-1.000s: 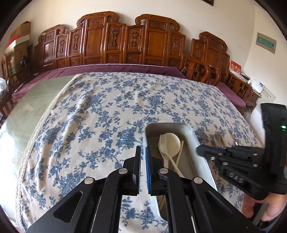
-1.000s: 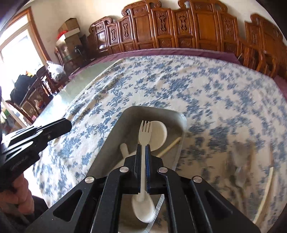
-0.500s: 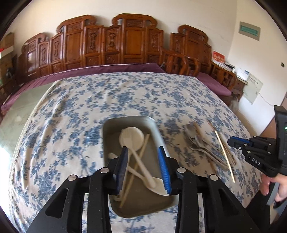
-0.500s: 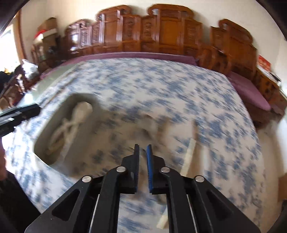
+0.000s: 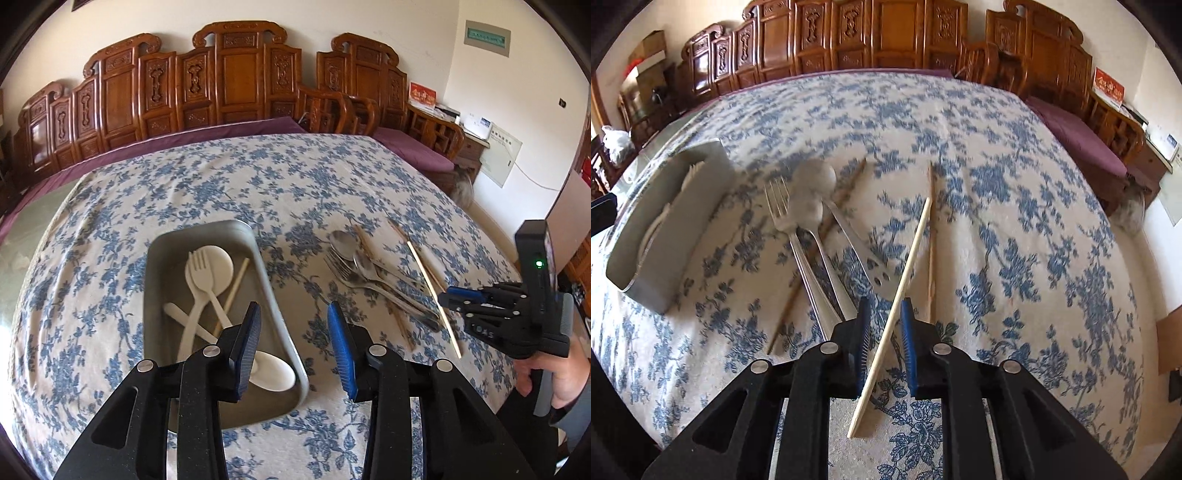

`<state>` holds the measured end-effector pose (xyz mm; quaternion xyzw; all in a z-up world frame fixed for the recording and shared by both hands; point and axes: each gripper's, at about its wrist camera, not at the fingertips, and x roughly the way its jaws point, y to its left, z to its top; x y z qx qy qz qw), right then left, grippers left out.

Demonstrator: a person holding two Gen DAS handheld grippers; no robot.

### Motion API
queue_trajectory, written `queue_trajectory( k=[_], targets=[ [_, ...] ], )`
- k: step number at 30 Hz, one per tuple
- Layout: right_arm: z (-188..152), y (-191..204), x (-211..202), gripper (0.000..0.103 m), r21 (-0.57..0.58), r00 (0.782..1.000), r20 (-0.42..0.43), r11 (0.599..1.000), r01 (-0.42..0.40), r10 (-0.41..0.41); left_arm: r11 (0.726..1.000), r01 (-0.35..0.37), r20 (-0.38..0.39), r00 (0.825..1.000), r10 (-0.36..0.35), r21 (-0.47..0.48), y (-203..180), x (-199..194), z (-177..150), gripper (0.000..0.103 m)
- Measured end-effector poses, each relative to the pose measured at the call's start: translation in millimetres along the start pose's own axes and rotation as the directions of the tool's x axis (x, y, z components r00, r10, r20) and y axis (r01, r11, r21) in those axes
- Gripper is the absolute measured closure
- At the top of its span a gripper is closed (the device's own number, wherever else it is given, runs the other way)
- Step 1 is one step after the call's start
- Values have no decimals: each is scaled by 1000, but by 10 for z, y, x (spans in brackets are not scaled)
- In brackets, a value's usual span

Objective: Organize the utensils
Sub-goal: 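Grasp a wooden chopstick from the cloth with the right tool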

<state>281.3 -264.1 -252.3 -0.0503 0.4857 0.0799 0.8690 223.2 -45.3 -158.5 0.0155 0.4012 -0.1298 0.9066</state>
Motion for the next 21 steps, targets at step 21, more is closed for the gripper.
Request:
queue_trajectory(
  k=[21],
  targets=[
    [-60,-221,-245,97,76,1000,25,997,-7,5,1000,-13,5,1000,13,23,-286,-8,-72,68]
  ],
)
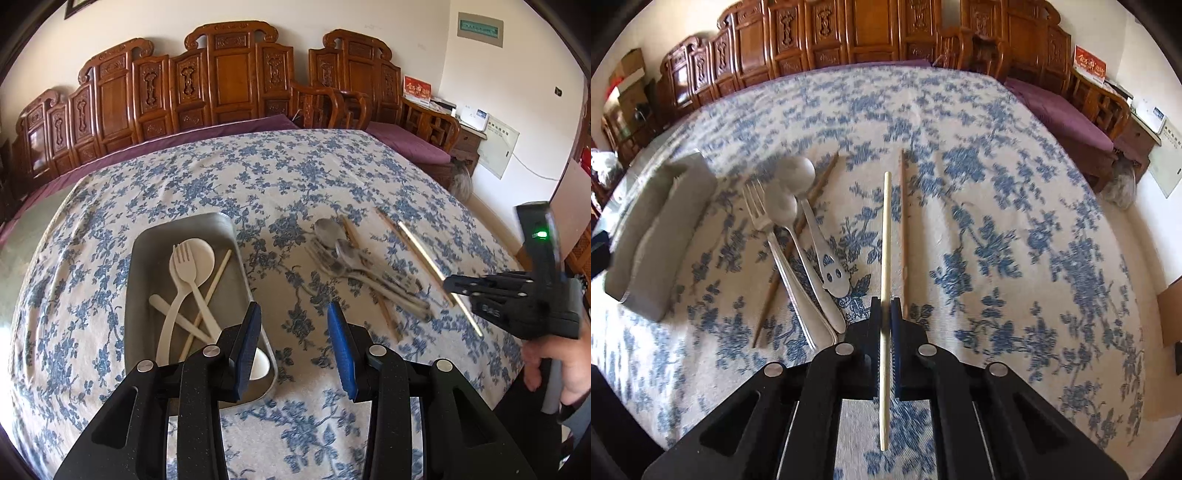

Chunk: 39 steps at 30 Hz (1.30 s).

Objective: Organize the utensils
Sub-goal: 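Grasp a wooden chopstick from the cloth with the right tool, then grasp a metal fork from the metal utensils with the left tool while the right tool holds the chopstick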

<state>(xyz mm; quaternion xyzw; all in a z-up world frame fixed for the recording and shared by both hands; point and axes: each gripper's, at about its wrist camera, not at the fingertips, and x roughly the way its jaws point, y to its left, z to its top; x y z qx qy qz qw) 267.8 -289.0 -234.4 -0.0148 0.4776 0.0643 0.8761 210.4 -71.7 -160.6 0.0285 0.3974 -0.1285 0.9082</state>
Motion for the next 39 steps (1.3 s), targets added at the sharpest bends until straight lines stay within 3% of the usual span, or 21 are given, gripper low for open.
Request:
queue_trajectory(
  k=[9,18,25,35,39],
  targets=[
    [-51,-297,-587,97,-27,993,109,999,-41,44,998,-2,23,1000,0,66,-405,1,163,68],
    [-99,-603,-642,97,-29,990,134,999,-31,35,999,42,-87,995,-40,20,-723,543,178,68],
    [-90,-785,-625,97,30,989,132,997,-65,61,999,49,-145,988,-48,-2,-956,971,272,74],
    [-84,-878,-604,97,71,986,131,991,-112,102,998,-43,-214,976,33,-41,-1045,1376,267,81],
    [-68,-914,-638,97,84,983,142,989,-125,113,997,-82,-227,971,76,-16,-1071,1430,315,81]
  ],
)
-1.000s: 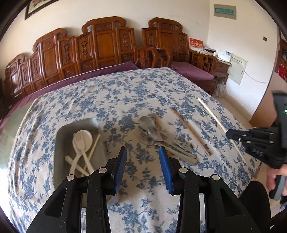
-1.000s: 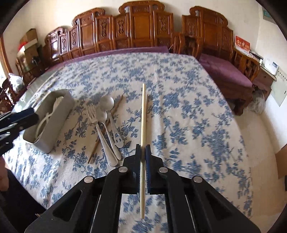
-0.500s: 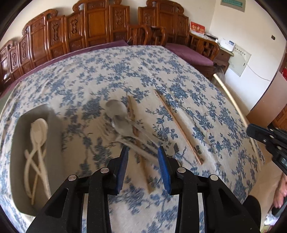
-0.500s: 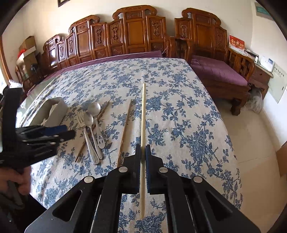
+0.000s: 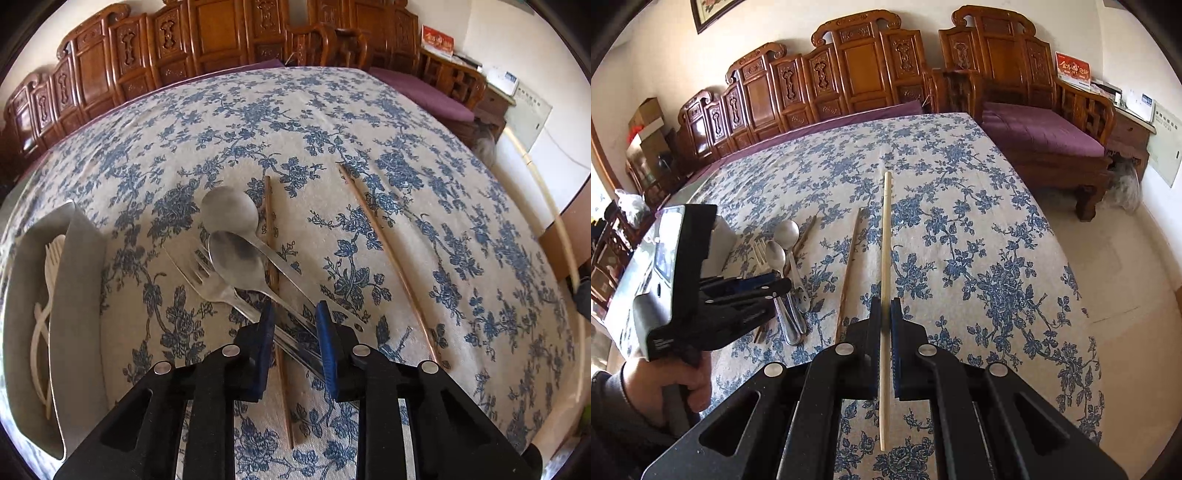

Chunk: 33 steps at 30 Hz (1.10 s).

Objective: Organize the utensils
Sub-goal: 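Grasp a metal fork from the metal utensils with the left tool while the right tool holds the chopstick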

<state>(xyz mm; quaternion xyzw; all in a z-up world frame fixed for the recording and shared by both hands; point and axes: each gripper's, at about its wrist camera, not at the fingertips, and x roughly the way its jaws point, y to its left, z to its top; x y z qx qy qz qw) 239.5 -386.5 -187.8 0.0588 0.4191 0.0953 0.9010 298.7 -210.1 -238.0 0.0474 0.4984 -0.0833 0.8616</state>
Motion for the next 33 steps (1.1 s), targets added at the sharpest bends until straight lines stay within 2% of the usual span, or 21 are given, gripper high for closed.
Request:
queue_trajectory(
  k=[4,13,15,23,28,33],
  targets=[
    [11,-8,-36,97,8,1000,8,1000,-8,8,1000,-16,-37,999,15,-16,-3,15,42,81],
    [62,-37,-99,97,22,999,27,1000,-20,20,999,-50,-52,997,49,-13,-46,-25,-48,81],
    [67,-44,-103,97,25,999,28,999,-24,23,998,-57,-76,996,55,-11,-55,20,-29,79],
    [66,-24,-140,97,23,999,36,999,-30,29,995,-16,-115,993,4,-101,81,143,144,76],
    [71,-40,-146,97,27,999,37,999,-30,29,991,5,-121,992,-21,-131,140,168,168,86],
    [69,-40,-155,97,26,999,38,999,-29,28,987,22,-138,989,-44,-156,173,169,179,87]
  ],
)
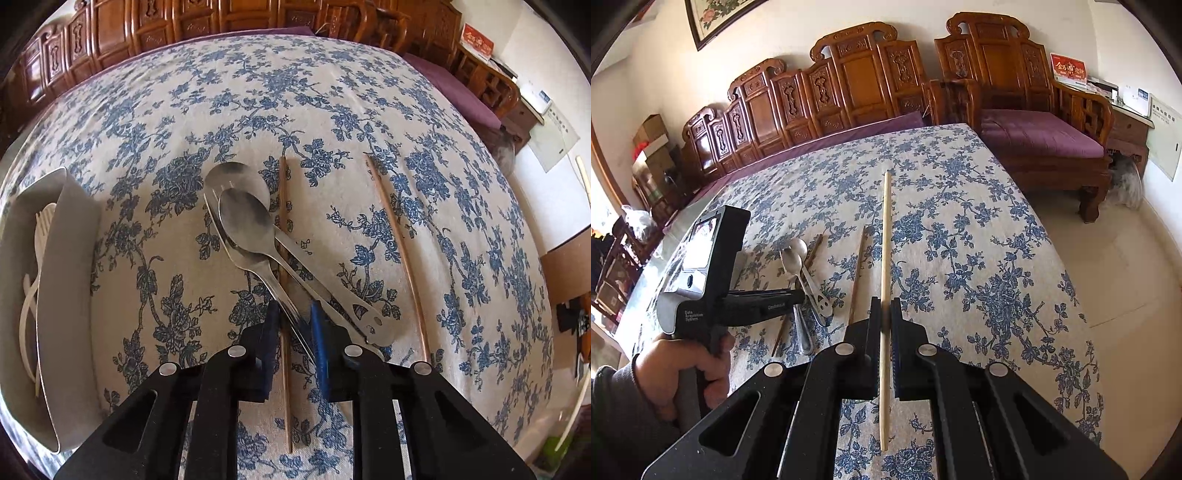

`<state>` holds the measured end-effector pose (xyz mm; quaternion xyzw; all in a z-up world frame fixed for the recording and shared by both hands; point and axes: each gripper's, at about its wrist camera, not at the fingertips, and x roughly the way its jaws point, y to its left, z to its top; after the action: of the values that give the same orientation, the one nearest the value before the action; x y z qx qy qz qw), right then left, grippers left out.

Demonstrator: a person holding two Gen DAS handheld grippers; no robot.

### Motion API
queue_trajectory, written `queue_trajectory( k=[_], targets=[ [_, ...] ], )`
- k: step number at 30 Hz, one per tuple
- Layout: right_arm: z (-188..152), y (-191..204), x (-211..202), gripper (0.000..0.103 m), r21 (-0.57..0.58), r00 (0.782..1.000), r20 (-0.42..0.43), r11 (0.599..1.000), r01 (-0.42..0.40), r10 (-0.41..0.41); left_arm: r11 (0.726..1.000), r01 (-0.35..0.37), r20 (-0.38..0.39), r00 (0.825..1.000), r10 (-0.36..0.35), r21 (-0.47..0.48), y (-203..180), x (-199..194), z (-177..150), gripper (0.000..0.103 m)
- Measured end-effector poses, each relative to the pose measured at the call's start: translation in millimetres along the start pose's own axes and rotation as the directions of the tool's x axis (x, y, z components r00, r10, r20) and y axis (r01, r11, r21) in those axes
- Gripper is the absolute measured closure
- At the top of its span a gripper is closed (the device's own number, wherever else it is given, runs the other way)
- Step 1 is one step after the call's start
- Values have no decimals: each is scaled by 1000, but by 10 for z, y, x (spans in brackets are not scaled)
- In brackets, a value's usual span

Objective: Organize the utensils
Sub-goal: 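Grasp a metal fork from the metal utensils with the left tool while the right tool holds the chopstick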

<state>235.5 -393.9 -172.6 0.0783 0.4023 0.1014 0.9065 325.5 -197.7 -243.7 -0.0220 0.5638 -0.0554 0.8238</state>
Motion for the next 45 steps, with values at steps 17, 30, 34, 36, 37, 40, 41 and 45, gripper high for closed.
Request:
queue_trajectory(
  k=[17,30,34,36,37,40,41,45],
  targets=[
    [-3,-8,12,97,-1,1000,-5,1000,1,-1,999,-34,-27,999,33,-4,-78,67,134,75],
    [-10,2,24,97,-2,1000,-7,1000,1,-1,999,-50,-22,998,50,-13,-86,93,276,66],
    [-8,1,19,97,-2,1000,-7,1000,0,0,998,-56,-18,998,56,-14,-77,105,311,66],
    [-10,2,18,97,-2,1000,-7,1000,0,0,998,-51,-24,998,50,-24,-45,95,309,66],
    [-6,1,19,97,-1,1000,-7,1000,-1,1,999,-43,-22,999,43,-26,-31,76,296,66],
    [-4,4,22,97,1,1000,-5,1000,-2,2,999,-43,-4,999,43,-6,-3,0,225,66],
    [-6,7,29,97,1,1000,-5,1000,-2,2,999,-46,-9,999,46,4,-1,1,205,66],
    [1,6,19,97,-2,1000,-6,1000,-2,2,999,-53,-34,998,54,12,14,57,166,72]
  ],
)
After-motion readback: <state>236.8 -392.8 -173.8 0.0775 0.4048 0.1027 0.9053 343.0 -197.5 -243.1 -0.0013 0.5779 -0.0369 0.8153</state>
